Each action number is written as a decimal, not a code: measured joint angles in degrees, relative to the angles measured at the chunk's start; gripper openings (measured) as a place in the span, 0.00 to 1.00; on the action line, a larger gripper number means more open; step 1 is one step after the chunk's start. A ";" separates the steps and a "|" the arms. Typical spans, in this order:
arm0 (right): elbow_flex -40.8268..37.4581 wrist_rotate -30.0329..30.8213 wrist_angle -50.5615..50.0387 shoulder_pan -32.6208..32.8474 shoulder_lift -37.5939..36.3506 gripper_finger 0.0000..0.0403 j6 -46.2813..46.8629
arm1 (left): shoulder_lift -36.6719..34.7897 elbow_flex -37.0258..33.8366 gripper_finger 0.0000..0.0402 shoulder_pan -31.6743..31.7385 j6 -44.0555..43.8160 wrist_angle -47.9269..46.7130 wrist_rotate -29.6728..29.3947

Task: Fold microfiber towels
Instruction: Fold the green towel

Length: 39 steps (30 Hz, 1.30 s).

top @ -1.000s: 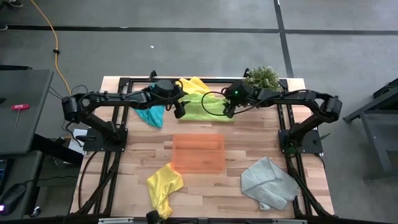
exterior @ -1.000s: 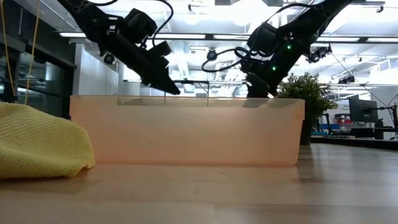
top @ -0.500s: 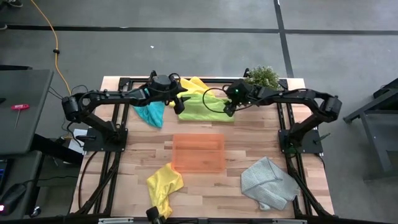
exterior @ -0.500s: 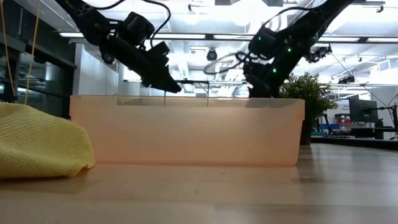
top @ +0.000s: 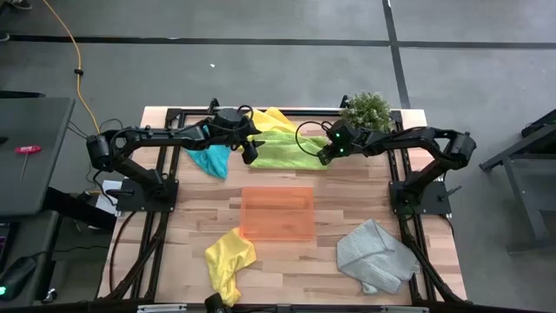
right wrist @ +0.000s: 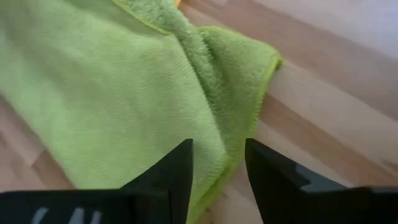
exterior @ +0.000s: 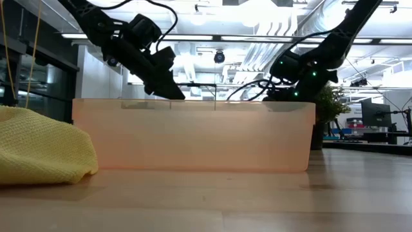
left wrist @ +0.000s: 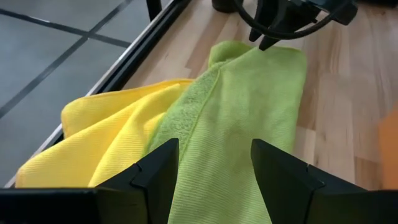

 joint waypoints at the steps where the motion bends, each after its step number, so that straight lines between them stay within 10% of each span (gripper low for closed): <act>1: 0.00 -0.80 0.03 0.00 0.00 0.33 0.55 | 0.00 0.00 0.48 -0.18 0.00 0.00 0.00; 15: 0.00 -4.35 0.11 0.21 -0.01 0.31 4.75 | 0.00 0.00 0.48 -1.55 -0.85 -1.92 0.00; 23: 0.00 -3.36 4.95 0.74 -0.04 0.03 3.46 | 0.00 0.00 0.48 -1.52 -0.85 -1.90 -0.01; 28: 1.72 -3.41 6.13 1.02 -0.09 0.02 -0.97 | 0.00 0.00 0.48 -1.52 -0.53 -2.09 -1.00; 39: 2.91 12.41 11.89 6.21 -0.22 0.00 -20.24 | 0.00 0.00 0.48 -1.52 0.25 -3.18 -2.59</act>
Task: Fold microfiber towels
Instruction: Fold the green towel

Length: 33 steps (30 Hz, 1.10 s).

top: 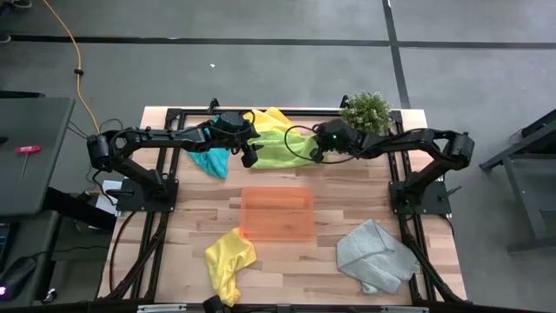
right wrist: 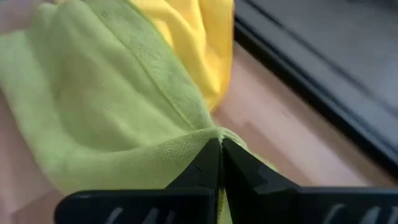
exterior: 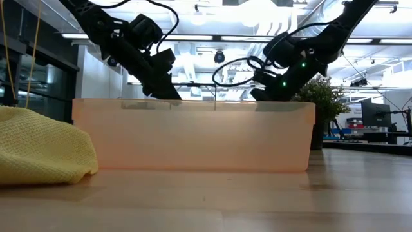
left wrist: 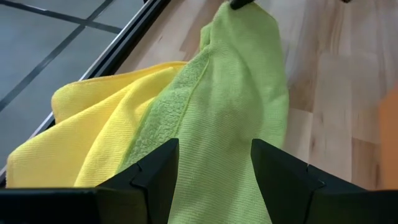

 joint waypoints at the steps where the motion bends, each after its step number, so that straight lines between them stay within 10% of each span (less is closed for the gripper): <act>1: 0.00 0.00 0.69 0.47 -0.41 0.00 -1.33 | 0.00 0.00 0.48 0.00 0.01 0.05 -0.52; 15: 0.06 14.20 -1.00 1.50 -3.32 0.00 -3.04 | 0.00 0.00 0.48 0.02 1.47 0.88 -4.14; 33: 0.00 -0.12 -10.20 -1.47 -1.64 0.15 11.04 | 1.83 0.04 0.47 1.38 -0.01 0.83 -13.19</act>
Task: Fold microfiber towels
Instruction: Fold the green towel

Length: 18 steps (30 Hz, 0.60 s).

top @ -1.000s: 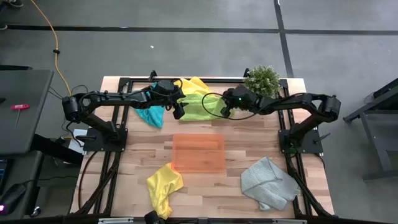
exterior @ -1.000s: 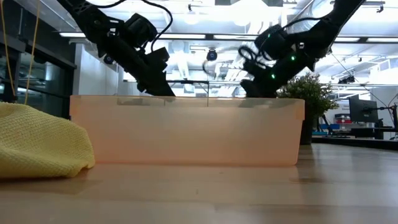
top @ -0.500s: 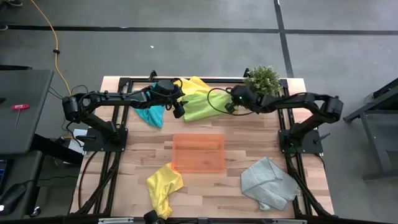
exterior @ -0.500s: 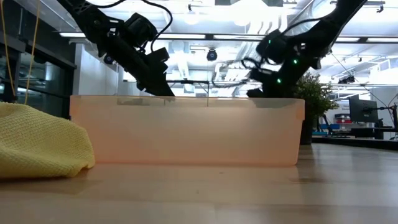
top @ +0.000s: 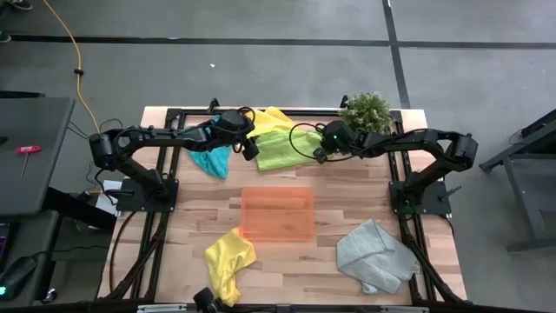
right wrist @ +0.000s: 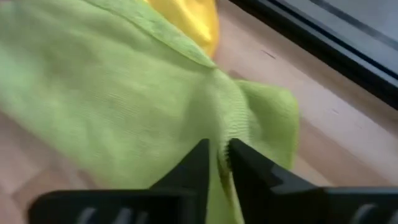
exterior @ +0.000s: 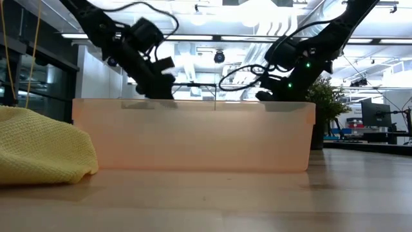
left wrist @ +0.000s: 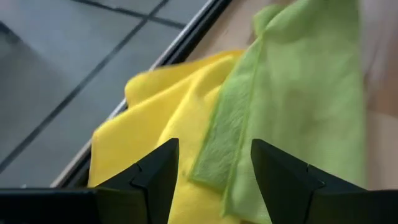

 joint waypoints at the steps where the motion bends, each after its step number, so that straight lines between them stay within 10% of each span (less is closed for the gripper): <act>1: 0.00 -0.75 0.56 0.00 0.00 0.20 -0.04 | 0.86 0.00 0.46 0.82 0.08 -0.09 0.38; 9: 0.00 -4.55 6.35 0.02 0.00 0.46 -0.69 | 12.22 6.20 0.05 7.98 -0.67 -3.70 0.47; 18: 0.00 -8.05 9.87 0.02 0.00 0.51 0.18 | 21.69 12.61 0.00 10.35 -0.62 -11.81 2.65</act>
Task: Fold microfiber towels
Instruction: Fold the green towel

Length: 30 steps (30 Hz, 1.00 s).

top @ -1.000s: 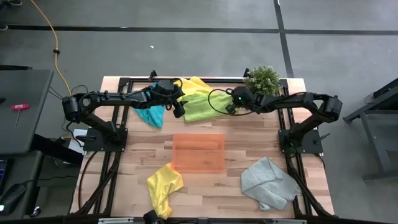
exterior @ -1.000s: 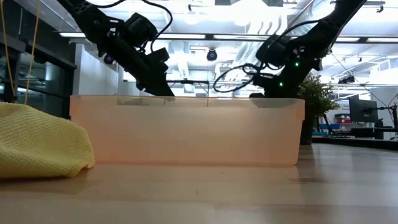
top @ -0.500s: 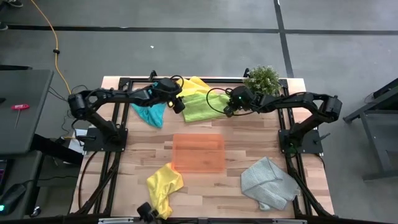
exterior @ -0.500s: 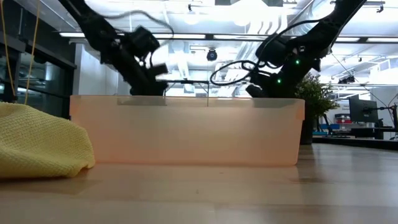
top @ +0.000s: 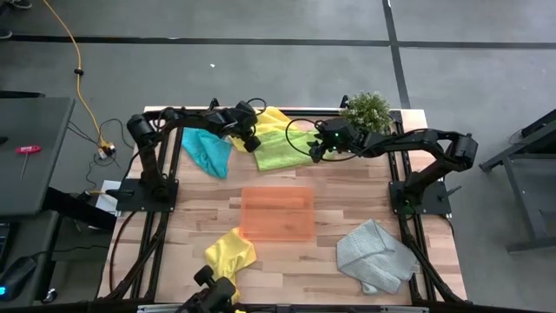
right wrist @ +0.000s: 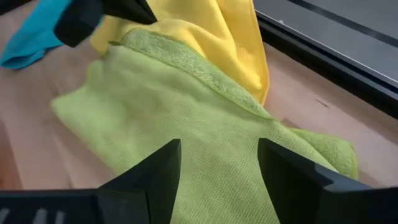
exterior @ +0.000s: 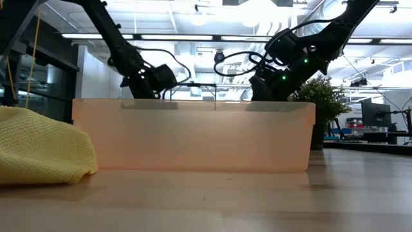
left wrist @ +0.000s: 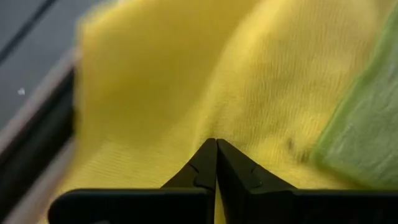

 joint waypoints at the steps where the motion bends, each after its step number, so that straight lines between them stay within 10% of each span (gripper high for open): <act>1: 0.00 -0.20 0.04 0.01 0.00 0.51 0.26 | 0.20 0.14 0.00 -0.02 0.03 -0.34 -0.15; 11: 0.00 -1.47 -0.87 0.00 0.00 0.51 3.28 | -2.29 0.03 0.00 0.00 2.58 -18.91 -15.36; 20: 0.00 -5.33 2.15 1.54 2.22 0.47 3.35 | -4.79 -0.09 0.00 -0.44 0.75 -18.03 -9.50; 30: 2.42 -0.38 10.99 0.83 14.14 0.05 3.59 | -4.79 -0.07 0.00 -0.93 -0.90 -17.10 -9.08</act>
